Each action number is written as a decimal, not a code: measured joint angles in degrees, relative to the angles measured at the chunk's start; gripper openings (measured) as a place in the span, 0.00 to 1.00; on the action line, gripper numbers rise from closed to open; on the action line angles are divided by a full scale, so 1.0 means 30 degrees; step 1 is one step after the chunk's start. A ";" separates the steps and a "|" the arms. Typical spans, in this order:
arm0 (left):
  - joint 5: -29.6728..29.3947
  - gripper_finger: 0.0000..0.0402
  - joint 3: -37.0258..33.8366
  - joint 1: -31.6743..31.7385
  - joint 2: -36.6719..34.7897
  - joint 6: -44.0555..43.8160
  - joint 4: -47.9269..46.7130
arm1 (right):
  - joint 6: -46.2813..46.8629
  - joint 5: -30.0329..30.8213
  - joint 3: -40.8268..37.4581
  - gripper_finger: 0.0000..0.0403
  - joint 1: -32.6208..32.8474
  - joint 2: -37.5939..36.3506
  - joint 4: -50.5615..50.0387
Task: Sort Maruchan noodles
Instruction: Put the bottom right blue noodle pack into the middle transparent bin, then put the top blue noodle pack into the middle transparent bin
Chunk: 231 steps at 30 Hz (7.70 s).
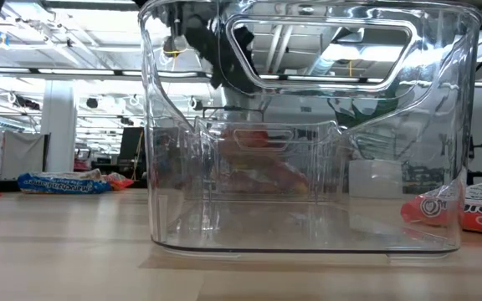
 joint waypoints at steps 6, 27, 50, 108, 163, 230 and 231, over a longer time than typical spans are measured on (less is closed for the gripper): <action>0.1723 0.47 0.0983 0.0030 -0.1949 0.0172 -0.1780 | -0.0006 -0.0007 -0.0006 0.52 -0.0321 -0.0001 -0.0159; 0.3061 0.46 -2.1770 -0.3761 -1.8603 -0.2508 1.5661 | 0.3711 -0.1707 -0.3102 0.52 -0.0567 -0.0001 -0.0963; 0.1757 0.46 -2.3210 -0.6071 -2.1652 -0.2433 1.4728 | 2.4366 -0.9819 -1.2980 0.52 -0.0679 0.0007 -0.0938; 0.1364 0.46 -2.3203 -0.6125 -2.1645 -0.2320 1.3785 | 1.8371 -1.2651 -0.8077 0.05 -0.1099 0.9055 -0.3690; 0.1337 0.46 -2.3188 -0.6133 -2.1660 -0.2601 1.4325 | -0.3817 -0.7000 0.0001 0.05 -1.2510 0.6555 0.7040; 0.1940 0.46 -2.3210 -0.6167 -2.2042 -0.2431 1.3663 | 0.0403 -0.3334 -0.3393 0.29 -0.9161 0.0423 -0.0015; 0.2005 0.46 -2.3208 -0.6169 -2.2060 -0.2431 1.3767 | 0.1019 -0.3072 -0.4240 0.29 -0.8786 -0.0406 0.0391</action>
